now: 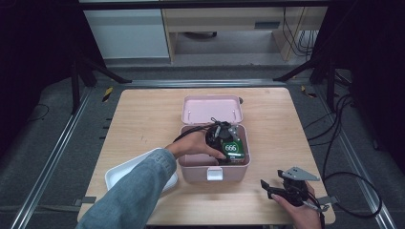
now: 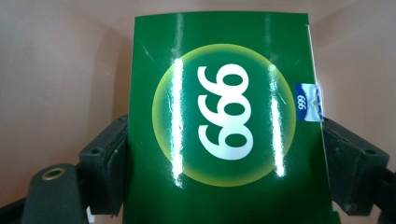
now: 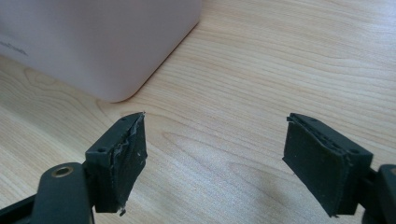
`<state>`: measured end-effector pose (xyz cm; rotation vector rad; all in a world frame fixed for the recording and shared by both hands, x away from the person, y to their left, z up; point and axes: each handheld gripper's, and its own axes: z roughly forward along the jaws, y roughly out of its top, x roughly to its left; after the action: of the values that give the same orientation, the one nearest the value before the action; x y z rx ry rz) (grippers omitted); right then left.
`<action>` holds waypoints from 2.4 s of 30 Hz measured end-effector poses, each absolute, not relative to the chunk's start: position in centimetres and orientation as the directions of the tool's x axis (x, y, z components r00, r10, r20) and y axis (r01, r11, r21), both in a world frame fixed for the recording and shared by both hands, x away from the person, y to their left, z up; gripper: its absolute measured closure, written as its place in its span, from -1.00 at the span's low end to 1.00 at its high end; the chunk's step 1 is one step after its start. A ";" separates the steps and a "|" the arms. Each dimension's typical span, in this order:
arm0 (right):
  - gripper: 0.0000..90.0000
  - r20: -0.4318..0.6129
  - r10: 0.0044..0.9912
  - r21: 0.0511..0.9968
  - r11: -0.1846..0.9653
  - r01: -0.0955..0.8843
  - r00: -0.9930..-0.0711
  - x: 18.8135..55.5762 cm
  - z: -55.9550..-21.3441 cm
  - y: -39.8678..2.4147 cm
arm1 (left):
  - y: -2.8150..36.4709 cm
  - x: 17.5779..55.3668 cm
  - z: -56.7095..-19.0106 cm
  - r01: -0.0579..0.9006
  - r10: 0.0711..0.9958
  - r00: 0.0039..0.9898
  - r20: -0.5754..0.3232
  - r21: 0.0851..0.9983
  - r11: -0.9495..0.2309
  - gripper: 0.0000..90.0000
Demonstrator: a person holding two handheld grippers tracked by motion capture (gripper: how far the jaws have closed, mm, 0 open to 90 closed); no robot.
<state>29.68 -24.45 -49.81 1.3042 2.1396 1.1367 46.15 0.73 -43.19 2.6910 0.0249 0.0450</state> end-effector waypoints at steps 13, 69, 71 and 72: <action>-0.55 0.082 0.863 0.797 0.243 0.553 -0.498 29.7 -49.8 -24.4 | 1.0 46.1 -43.6 0.045 0.052 0.999 0.004 0.419 -0.907 -0.68; -0.60 0.069 0.855 0.784 0.273 0.558 -0.515 30.4 -50.1 -23.2 | 26.8 39.9 -36.6 0.384 0.589 0.802 0.097 0.672 -0.633 -0.82; -0.60 0.069 0.855 0.786 0.272 0.556 -0.515 30.5 -50.1 -23.3 | 27.3 39.5 -37.3 0.397 0.600 0.795 0.089 0.671 -0.626 -0.82; -0.60 0.071 0.855 0.786 0.269 0.557 -0.513 30.5 -50.1 -23.3 | 27.6 39.3 -37.6 0.405 0.606 0.790 0.088 0.667 -0.625 -0.82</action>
<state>30.49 -23.27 -50.09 1.2829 2.1777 1.1167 39.29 27.56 -37.64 2.3269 0.7459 0.4038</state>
